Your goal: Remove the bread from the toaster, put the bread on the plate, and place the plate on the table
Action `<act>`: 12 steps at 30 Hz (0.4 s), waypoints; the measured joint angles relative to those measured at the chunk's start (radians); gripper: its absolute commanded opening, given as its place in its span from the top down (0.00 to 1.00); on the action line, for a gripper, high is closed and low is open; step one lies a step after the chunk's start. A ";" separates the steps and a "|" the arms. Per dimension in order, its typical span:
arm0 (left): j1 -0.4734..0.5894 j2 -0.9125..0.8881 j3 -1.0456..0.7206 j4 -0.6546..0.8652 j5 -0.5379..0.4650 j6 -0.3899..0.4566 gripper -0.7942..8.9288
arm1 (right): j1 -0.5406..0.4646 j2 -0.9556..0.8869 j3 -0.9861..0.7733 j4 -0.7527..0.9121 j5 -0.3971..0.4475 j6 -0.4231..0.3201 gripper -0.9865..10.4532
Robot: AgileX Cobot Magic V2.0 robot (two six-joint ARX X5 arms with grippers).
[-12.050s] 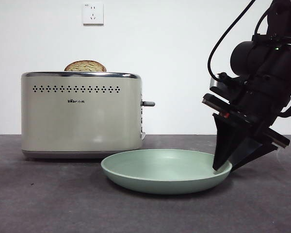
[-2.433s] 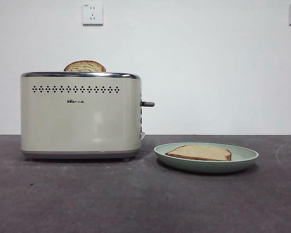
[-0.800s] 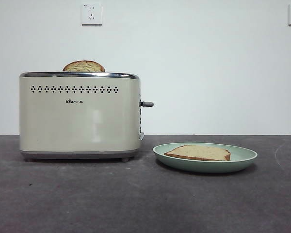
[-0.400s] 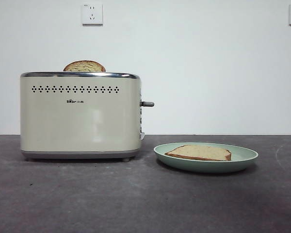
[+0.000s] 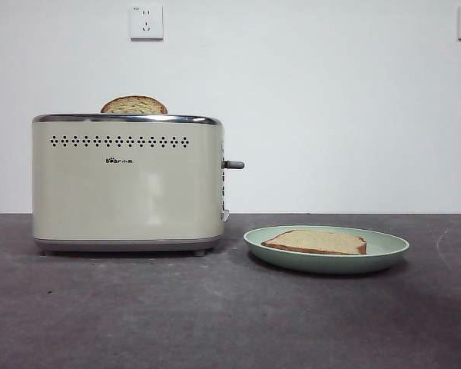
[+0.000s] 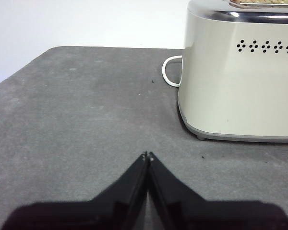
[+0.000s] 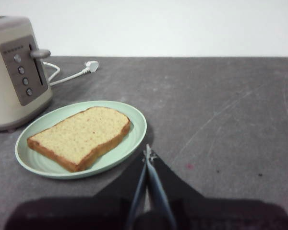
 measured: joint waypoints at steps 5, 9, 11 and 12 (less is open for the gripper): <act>0.000 0.000 0.000 0.000 0.000 0.000 0.92 | 0.000 0.000 0.001 -0.017 0.000 0.001 0.91; 0.000 0.000 0.000 0.000 0.000 0.000 0.92 | 0.000 0.000 0.001 -0.017 0.000 0.006 0.91; 0.000 0.000 0.000 0.000 0.000 0.000 0.92 | 0.000 0.000 0.001 -0.017 0.000 0.019 0.91; 0.000 0.000 0.000 0.000 0.000 0.000 0.92 | 0.000 0.000 0.001 -0.017 0.000 0.024 0.91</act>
